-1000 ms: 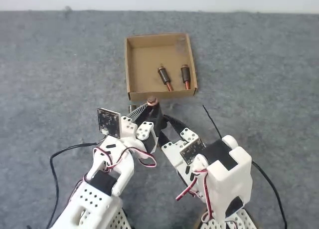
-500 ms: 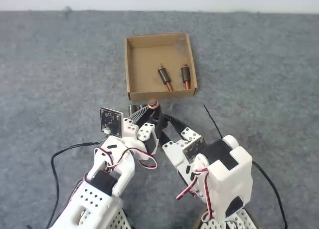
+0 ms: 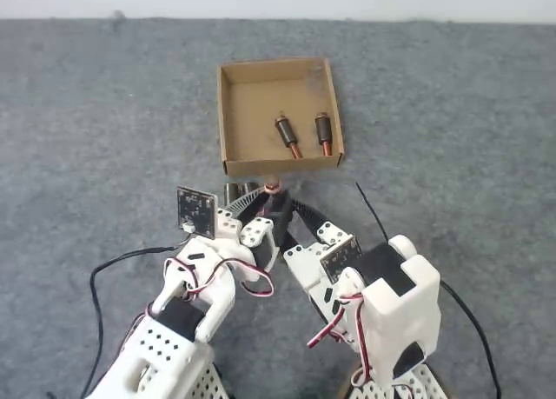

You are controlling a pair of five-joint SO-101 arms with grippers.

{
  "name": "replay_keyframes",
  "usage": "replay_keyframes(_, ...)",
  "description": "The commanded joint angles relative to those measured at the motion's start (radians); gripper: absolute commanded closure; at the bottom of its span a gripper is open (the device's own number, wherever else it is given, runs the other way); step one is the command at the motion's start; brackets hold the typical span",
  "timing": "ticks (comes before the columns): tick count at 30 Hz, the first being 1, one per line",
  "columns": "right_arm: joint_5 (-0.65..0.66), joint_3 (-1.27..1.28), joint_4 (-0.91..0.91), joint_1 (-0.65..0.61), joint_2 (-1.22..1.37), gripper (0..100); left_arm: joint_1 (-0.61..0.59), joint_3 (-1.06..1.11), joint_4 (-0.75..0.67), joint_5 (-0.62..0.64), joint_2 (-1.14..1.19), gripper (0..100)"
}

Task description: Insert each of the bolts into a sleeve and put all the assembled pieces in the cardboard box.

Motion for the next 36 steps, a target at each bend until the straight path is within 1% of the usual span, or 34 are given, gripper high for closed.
replay_keyframes(1,-0.014,0.015,-0.012,0.018,-0.018,99.1,0.002,-0.005,0.035,-0.008,-0.002,82)
replay_keyframes(20,-0.014,0.014,-0.004,0.018,-0.018,99.1,-0.005,-0.007,0.034,-0.011,-0.005,82)
replay_keyframes(29,-0.014,-0.002,-0.002,0.018,-0.012,99.1,-0.006,-0.044,0.034,-0.009,-0.005,82)
replay_keyframes(32,-0.014,-0.002,-0.002,0.018,-0.010,99.1,-0.044,-0.044,0.034,-0.009,-0.032,82)
replay_keyframes(36,-0.014,-0.002,-0.001,0.018,-0.010,99.1,-0.129,-0.021,0.054,-0.005,-0.178,82)
